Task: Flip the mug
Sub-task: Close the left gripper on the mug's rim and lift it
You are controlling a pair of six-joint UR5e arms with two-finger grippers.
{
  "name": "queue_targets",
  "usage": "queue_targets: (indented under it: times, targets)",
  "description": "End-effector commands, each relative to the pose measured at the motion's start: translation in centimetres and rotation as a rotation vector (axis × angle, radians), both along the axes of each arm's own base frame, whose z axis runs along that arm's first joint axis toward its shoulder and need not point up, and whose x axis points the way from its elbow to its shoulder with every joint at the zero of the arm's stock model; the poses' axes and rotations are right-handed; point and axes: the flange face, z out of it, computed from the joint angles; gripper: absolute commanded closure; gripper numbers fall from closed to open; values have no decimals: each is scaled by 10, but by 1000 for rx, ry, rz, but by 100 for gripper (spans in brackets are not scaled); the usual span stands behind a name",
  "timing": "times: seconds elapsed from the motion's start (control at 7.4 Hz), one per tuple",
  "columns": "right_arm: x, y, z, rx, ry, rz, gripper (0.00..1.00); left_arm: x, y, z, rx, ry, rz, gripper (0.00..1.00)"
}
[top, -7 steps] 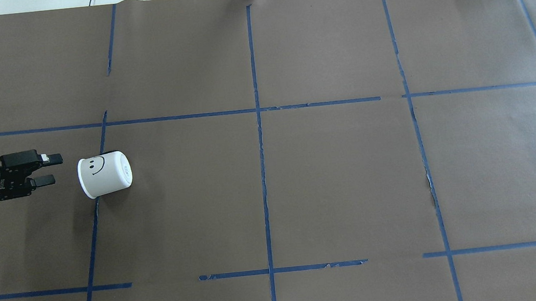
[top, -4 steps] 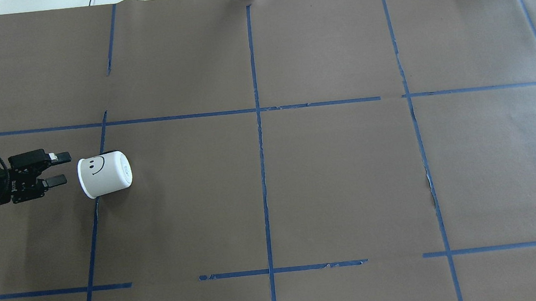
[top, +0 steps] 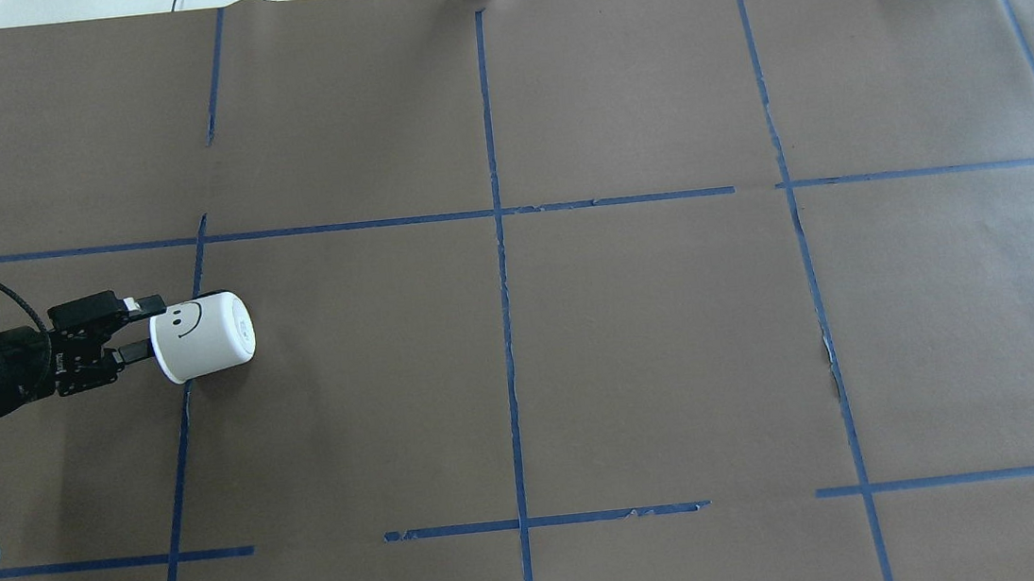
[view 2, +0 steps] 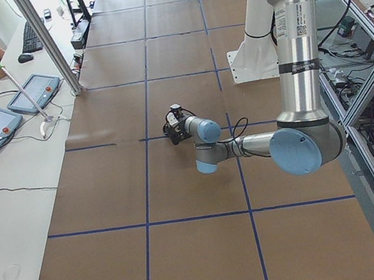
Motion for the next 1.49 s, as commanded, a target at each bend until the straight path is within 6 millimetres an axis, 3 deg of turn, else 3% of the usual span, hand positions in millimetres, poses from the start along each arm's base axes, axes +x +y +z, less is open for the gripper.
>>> queue_targets:
  times: [0.0, 0.14, 0.68, 0.81, 1.22, 1.35]
  targets:
    - [0, 0, 0, 0, 0, 0, 0, 16, 4, -7, 4, 14, -9, 1]
    - [0, 0, 0, 0, 0, 0, 0, 18, 4, -9, 5, 18, -6, 13]
    - [0, 0, 0, 0, 0, 0, 0, 18, 6, -13, 9, 27, 5, 94]
    - [0, 0, 0, 0, 0, 0, 0, 16, 7, -25, 22, 47, 7, 100]
    - [0, 0, 0, 0, 0, 0, 0, 8, 25, -79, -13, 121, 153, 100]
    - [0, 0, 0, 0, 0, 0, 0, 11, 22, -109, -35, 91, 164, 100]
